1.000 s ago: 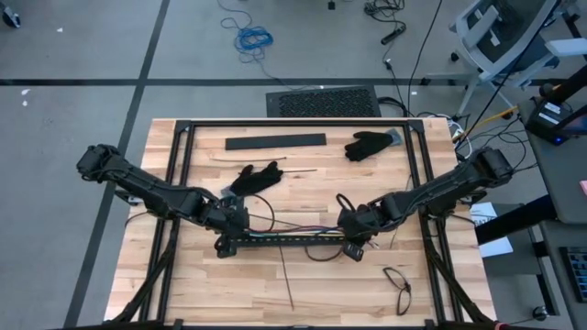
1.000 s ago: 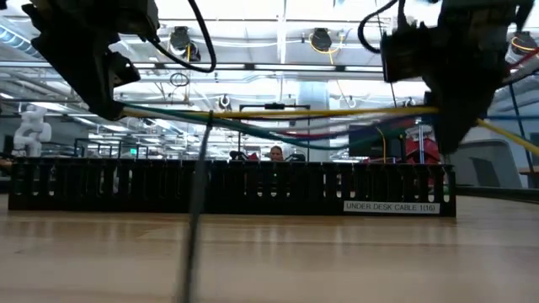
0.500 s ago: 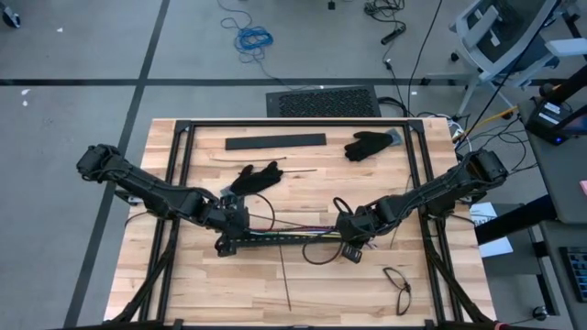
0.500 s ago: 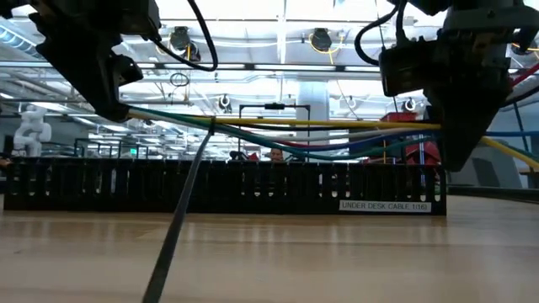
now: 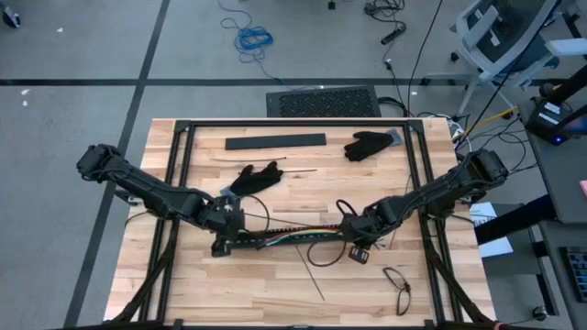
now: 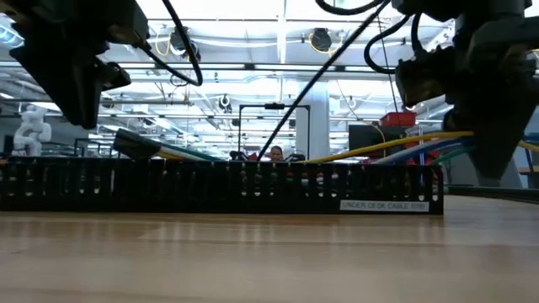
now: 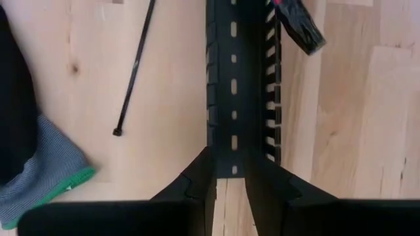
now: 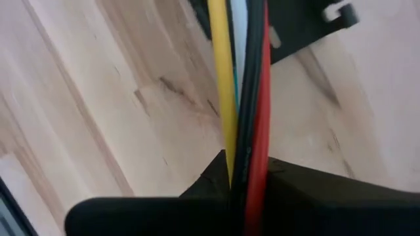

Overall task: Ziptie cables
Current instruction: Put the zip tied cabled wires into the cable duct

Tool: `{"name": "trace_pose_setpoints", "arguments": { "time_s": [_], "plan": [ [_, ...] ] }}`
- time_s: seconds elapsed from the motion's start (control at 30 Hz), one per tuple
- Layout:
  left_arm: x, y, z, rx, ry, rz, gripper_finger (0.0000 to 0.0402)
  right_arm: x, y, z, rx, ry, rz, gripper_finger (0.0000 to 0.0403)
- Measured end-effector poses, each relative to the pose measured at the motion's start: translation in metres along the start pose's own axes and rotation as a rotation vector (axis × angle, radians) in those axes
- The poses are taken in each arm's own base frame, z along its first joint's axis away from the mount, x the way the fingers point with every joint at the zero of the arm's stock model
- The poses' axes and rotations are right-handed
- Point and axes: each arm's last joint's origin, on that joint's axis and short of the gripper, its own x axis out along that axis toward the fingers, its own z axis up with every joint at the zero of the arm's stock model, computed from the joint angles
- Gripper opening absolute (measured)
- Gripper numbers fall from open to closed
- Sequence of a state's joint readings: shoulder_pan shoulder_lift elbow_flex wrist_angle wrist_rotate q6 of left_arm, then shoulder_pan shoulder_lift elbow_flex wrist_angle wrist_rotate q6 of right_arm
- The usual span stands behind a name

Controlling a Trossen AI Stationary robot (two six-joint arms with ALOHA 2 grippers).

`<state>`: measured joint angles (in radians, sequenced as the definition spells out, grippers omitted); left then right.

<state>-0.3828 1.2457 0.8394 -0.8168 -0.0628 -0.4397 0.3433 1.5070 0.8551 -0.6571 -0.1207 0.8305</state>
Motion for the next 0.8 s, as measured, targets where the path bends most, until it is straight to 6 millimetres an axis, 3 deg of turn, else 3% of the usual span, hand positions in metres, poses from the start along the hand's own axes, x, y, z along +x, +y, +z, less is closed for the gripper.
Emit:
{"name": "trace_pose_setpoints", "arguments": {
  "time_s": [0.47, 0.8],
  "plan": [
    [-0.0007, -0.0027, 0.002, -0.001, 0.0, -0.066, 0.0094, -0.008, 0.0008, 0.0026, 0.029, -0.03, 0.045, 0.0015],
    [-0.0009, -0.0027, 0.002, -0.001, 0.001, -0.065, 0.0158, -0.0081, 0.0004, 0.0021, 0.029, -0.02, 0.043, 0.0116]
  ]
}}
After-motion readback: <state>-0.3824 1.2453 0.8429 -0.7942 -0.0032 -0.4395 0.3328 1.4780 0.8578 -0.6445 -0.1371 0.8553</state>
